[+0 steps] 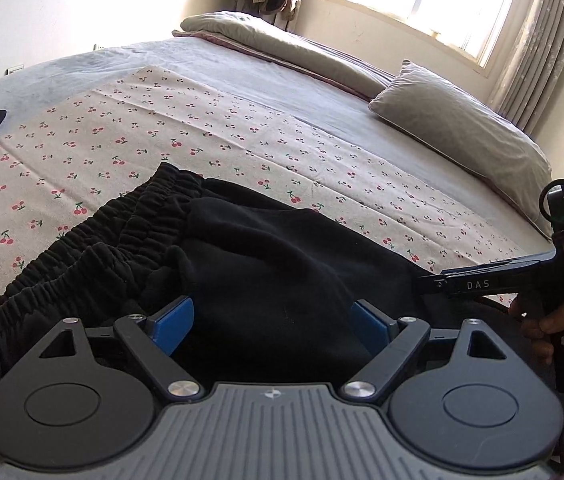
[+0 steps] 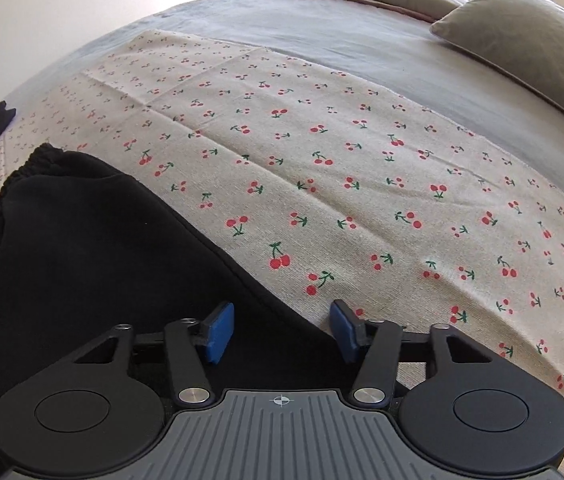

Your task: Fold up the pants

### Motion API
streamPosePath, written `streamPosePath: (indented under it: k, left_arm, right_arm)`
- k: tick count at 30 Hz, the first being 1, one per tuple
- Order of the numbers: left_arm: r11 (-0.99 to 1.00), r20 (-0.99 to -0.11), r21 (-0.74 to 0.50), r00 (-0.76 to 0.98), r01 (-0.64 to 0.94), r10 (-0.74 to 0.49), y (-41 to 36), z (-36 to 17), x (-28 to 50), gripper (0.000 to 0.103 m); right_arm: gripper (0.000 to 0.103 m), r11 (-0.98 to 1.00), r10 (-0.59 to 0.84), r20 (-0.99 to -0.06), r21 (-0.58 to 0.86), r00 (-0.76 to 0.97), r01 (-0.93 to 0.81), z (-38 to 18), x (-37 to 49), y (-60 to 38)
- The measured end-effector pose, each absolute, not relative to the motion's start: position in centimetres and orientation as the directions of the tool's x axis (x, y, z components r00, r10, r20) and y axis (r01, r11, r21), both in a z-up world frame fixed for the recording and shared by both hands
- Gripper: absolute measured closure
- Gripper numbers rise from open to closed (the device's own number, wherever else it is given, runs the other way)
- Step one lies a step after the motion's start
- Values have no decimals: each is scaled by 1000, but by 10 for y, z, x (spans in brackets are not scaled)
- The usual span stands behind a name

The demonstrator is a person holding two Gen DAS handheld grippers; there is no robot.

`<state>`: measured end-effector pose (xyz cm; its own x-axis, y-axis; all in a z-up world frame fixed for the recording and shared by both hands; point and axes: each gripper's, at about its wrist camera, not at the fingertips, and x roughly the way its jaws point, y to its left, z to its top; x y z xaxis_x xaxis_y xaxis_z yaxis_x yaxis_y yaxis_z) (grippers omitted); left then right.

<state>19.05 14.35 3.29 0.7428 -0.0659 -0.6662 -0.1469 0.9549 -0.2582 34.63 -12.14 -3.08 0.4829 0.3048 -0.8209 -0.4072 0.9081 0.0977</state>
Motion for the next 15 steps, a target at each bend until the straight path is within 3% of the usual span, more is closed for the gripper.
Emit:
streamPosePath:
  k: [1,4,15]
  left_arm:
    - [953,-668,-264,741,-148,-71,144,33,190,14]
    - [949,-667,-281,740,-140,-89,144,34,189,14]
    - [920,-586,-388,785,-56,-200,158,50,164,14]
  right_arm:
    - [81,905,313,-822,107,476,-411,-29,344,-120]
    - [97,909,272,-831,56,486,-413,-20,333,-111]
    - [97,898,242,-711,-94,661,-430,71,226,-81]
